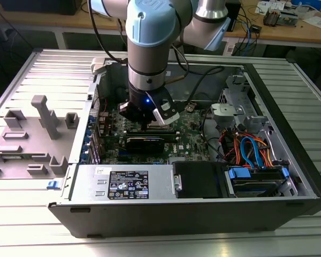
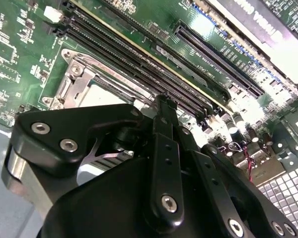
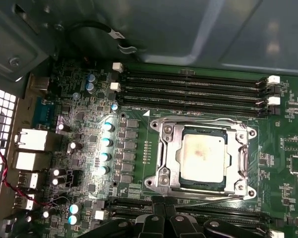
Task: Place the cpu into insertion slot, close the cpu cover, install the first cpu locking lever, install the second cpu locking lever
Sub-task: 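Install the second cpu locking lever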
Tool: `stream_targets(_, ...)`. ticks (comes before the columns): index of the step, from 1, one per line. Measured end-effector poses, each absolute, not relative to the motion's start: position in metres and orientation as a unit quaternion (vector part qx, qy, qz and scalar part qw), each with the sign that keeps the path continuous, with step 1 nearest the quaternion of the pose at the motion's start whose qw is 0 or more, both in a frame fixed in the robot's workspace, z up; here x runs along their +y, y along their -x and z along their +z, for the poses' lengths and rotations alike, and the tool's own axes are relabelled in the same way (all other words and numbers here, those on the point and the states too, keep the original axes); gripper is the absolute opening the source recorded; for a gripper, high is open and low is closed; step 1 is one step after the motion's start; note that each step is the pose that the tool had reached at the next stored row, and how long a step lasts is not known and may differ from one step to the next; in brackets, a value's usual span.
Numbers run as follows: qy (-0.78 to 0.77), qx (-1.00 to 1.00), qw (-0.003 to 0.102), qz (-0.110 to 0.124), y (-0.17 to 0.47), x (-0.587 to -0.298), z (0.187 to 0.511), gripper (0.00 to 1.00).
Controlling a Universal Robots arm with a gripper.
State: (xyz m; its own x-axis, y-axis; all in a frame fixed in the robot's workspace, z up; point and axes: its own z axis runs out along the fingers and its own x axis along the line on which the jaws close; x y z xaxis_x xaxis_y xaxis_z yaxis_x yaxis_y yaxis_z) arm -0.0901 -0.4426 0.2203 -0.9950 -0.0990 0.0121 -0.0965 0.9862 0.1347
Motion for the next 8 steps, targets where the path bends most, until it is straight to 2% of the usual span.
stream_targets(8,-0.05,-0.996,0.009,-0.069,0.0924,-0.4426,0.2162,0.11)
